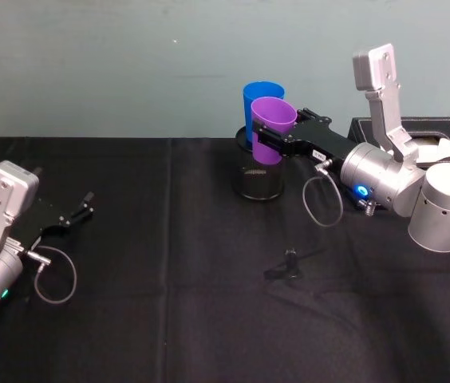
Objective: Pick up one cup with a gripper and tap it against the other cup.
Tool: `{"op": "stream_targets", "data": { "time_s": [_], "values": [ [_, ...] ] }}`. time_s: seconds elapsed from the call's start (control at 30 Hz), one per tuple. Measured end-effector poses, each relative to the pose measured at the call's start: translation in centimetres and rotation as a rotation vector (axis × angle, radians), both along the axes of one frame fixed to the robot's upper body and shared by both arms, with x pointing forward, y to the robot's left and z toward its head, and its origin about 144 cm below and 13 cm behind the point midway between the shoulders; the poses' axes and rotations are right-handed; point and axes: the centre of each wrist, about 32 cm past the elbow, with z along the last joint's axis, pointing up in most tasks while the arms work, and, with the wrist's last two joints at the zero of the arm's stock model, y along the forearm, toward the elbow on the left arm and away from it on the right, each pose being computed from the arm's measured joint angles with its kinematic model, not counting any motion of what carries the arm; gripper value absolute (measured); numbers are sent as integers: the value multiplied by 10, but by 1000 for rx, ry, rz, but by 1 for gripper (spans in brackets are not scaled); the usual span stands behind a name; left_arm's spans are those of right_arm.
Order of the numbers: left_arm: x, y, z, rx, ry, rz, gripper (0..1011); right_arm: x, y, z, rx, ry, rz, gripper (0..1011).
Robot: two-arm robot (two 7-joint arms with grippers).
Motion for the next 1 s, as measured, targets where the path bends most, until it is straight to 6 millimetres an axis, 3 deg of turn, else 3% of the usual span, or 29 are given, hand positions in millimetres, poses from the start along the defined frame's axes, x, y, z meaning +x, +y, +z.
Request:
{"op": "stream_targets", "data": {
  "time_s": [1.0],
  "values": [
    [0,0,0,0,0,0,1000,0,0,0,0,0,0,723]
  ]
}}
